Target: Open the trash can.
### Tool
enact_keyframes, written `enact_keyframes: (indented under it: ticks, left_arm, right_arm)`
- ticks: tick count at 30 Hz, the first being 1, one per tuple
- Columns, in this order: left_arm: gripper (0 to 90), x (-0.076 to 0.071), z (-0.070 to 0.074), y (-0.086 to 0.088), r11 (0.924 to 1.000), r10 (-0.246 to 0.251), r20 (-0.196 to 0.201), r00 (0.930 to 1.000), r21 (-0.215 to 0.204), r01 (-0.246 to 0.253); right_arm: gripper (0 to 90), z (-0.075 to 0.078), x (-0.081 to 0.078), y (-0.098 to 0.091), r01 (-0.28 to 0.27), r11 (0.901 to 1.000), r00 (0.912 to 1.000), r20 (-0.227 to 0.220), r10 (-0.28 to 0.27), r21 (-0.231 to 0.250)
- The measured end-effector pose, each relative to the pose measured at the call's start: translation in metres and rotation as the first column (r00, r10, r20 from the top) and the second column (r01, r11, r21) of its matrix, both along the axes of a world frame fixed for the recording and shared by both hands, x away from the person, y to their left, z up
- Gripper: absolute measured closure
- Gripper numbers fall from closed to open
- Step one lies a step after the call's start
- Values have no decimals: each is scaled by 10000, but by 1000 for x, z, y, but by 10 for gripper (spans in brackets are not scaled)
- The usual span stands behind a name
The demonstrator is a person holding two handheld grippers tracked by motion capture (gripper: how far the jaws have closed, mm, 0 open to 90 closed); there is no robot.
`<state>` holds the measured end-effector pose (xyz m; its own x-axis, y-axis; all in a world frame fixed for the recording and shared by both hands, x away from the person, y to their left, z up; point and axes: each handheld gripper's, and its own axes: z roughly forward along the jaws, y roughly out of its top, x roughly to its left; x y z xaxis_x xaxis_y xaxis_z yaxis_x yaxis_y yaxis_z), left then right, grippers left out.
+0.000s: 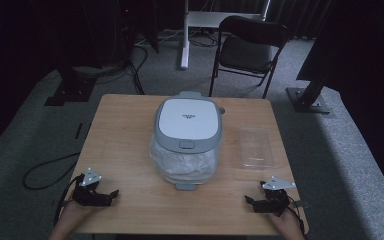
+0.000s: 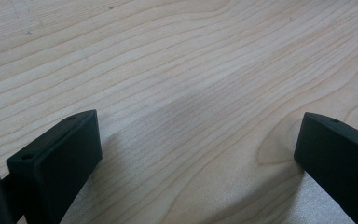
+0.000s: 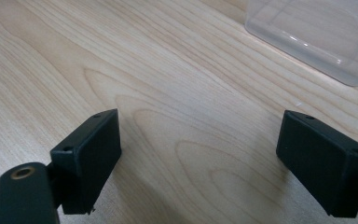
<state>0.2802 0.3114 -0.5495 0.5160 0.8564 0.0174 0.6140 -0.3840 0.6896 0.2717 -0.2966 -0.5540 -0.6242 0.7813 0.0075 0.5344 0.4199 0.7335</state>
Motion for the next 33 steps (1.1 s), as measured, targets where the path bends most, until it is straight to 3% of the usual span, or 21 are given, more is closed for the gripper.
enact_keyframes:
  ticks: [5,16,26,29,33]
  left_arm:
    - [16,1,0,3,9996,296,0,9996,3,-296]
    - [42,-2,3,6,9999,27,-131,9999,98,-25]
    - [43,-8,23,1,9982,-284,106,9995,-521,289]
    - [43,-8,27,-3,9981,-343,131,9993,-510,349]
    - [43,-9,35,-7,9946,-538,175,9984,-884,552]
  right_arm:
    - [133,0,0,0,27,10000,10000,-21,-27,24]
    - [134,0,0,0,78,10000,10000,12,-78,-53]
    - [134,0,0,0,82,10000,10000,7,-82,-51]
    - [134,0,0,0,82,10000,10000,5,-82,-51]
    - [134,0,0,0,81,10000,10000,7,-81,-50]
